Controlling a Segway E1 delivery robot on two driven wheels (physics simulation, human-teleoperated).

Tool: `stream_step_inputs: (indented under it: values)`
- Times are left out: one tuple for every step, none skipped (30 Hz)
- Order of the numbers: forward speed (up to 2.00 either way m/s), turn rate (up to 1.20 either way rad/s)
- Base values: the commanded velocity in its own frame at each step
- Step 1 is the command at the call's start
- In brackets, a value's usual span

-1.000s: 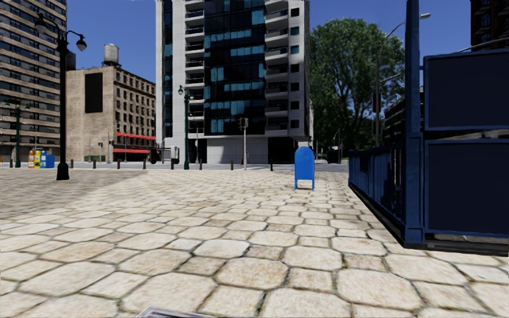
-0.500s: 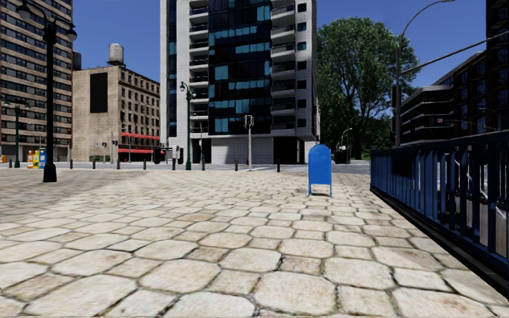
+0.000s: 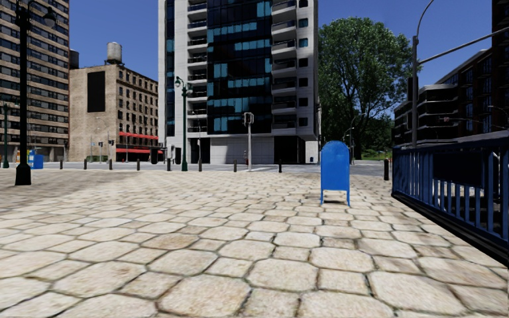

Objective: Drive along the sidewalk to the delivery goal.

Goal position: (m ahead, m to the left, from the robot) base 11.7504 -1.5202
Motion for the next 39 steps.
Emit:
stream_step_inputs:
  values:
    - [2.0,0.0]
    - [2.0,0.0]
    - [2.0,0.0]
    - [2.0,0.0]
    - [2.0,0.0]
    - [2.0,0.0]
    - [2.0,0.0]
    - [2.0,0.0]
    - [2.0,0.0]
    - [2.0,0.0]
    - [2.0,0.0]
    - [2.0,0.0]
    - [2.0,0.0]
    - [2.0,0.0]
    - [2.0,0.0]
    - [2.0,0.0]
    - [2.0,0.0]
    - [2.0,0.0]
    - [2.0,0.0]
    - [2.0,0.0]
    - [2.0,0.0]
    - [2.0,0.0]
    - [2.0,0.0]
    - [2.0,0.0]
    - [2.0,0.0]
    - [2.0,0.0]
    - [2.0,0.0]
    - [2.0,0.0]
    - [2.0,0.0]
    - [2.0,0.0]
    - [2.0,0.0]
    - [2.0,0.0]
    - [2.0,0.0]
    - [2.0,0.0]
    - [2.0,0.0]
    - [2.0,-0.05]
    - [2.0,-0.05]
    - [2.0,-0.13]
    - [2.0,-0.31]
